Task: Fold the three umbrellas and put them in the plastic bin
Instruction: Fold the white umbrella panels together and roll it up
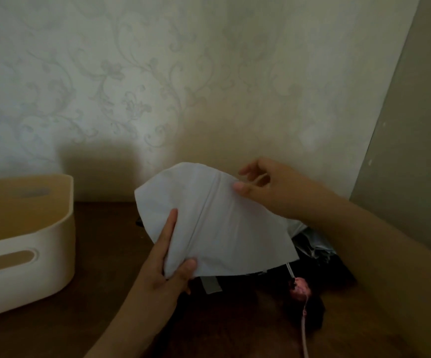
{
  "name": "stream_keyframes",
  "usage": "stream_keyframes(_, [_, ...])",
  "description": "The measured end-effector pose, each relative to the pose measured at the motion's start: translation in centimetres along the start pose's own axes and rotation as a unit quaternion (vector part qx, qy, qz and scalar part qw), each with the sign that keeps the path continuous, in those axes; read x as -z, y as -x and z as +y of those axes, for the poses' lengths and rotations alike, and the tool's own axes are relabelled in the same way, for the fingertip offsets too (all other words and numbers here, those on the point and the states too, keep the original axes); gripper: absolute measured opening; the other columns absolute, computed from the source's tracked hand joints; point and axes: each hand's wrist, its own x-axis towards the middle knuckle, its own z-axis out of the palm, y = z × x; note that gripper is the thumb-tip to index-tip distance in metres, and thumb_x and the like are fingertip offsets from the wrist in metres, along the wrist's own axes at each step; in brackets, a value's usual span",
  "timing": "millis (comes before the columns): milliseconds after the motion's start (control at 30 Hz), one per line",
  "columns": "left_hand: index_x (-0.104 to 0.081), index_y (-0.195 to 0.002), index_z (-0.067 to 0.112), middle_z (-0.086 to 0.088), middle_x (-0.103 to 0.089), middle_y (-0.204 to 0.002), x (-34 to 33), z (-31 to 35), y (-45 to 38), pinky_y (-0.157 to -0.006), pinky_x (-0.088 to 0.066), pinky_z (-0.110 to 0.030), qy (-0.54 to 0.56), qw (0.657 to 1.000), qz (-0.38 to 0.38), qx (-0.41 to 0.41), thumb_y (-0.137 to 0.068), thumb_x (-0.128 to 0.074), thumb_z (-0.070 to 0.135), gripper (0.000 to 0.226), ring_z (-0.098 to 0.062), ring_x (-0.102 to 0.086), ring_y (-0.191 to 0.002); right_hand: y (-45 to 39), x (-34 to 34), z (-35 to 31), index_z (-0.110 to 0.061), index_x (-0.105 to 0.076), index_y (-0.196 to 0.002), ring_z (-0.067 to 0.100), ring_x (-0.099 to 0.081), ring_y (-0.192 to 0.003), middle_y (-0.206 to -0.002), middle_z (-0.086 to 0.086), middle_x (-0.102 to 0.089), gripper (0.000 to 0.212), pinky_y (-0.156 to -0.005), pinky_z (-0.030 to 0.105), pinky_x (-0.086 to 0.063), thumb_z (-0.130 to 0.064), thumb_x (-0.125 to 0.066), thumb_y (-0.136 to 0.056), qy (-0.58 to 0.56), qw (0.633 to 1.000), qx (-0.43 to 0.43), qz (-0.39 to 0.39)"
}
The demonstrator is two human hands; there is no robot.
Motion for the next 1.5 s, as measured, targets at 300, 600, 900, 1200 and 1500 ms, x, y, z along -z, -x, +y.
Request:
stream_keyframes(300, [-0.028,-0.114,0.080,0.045,-0.031,-0.125,-0.1,0.2,0.1,-0.070,-0.054,-0.017,0.020,1.000,-0.009,0.011,-0.072,-0.063,0.035,0.071,0.015,-0.050,-0.106,0.8,0.7,-0.6,-0.019,-0.062,-0.070,-0.001,-0.052,-0.053,-0.056,-0.014,-0.057,0.031,-0.053,0.015,-0.038,-0.045,-0.061,-0.086,-0.010,0.997,-0.005,-0.077])
stream_keyframes(600, [-0.029,-0.121,0.067,0.007,-0.050,-0.130,-0.3,0.3,0.0,-0.051,-0.056,-0.028,0.057,0.998,0.000,0.015,-0.074,-0.066,0.030,0.071,-0.010,-0.067,-0.081,0.5,-0.3,0.0,-0.031,-0.051,-0.097,0.004,-0.053,-0.081,-0.087,-0.018,-0.052,0.050,-0.069,0.025,-0.042,-0.073,-0.054,-0.069,0.075,0.990,-0.087,-0.082])
stream_keyframes(900, [-0.028,-0.117,0.064,0.028,-0.046,-0.118,-0.4,0.5,-0.1,-0.056,-0.053,-0.015,0.074,0.997,-0.002,0.016,-0.085,-0.058,0.013,0.068,0.013,-0.062,-0.079,0.1,-0.4,0.1,-0.028,-0.056,-0.093,0.009,-0.058,-0.089,-0.093,-0.012,-0.058,0.053,-0.080,0.028,-0.048,-0.067,-0.066,-0.059,-0.029,0.996,-0.062,-0.065])
stream_keyframes(1200, [-0.026,-0.116,0.074,0.034,-0.041,-0.123,0.0,1.1,0.2,-0.066,-0.056,-0.019,0.056,0.998,-0.008,0.024,-0.070,-0.062,0.035,0.069,0.004,-0.062,-0.091,0.4,0.9,0.4,-0.031,-0.060,-0.076,-0.003,-0.049,-0.048,-0.054,-0.012,-0.056,0.016,-0.055,0.018,-0.040,-0.044,-0.064,-0.084,0.032,0.999,0.010,-0.029])
stream_keyframes(1500, [-0.022,-0.117,0.069,0.041,-0.032,-0.118,0.0,0.5,0.1,-0.058,-0.056,-0.019,0.017,1.000,0.010,0.009,-0.087,-0.058,0.018,0.070,0.016,-0.058,-0.077,0.9,1.6,0.5,-0.023,-0.060,-0.096,0.010,-0.062,-0.071,-0.075,-0.004,-0.067,0.026,-0.070,0.026,-0.050,-0.033,-0.074,-0.077,-0.051,0.994,-0.026,-0.088])
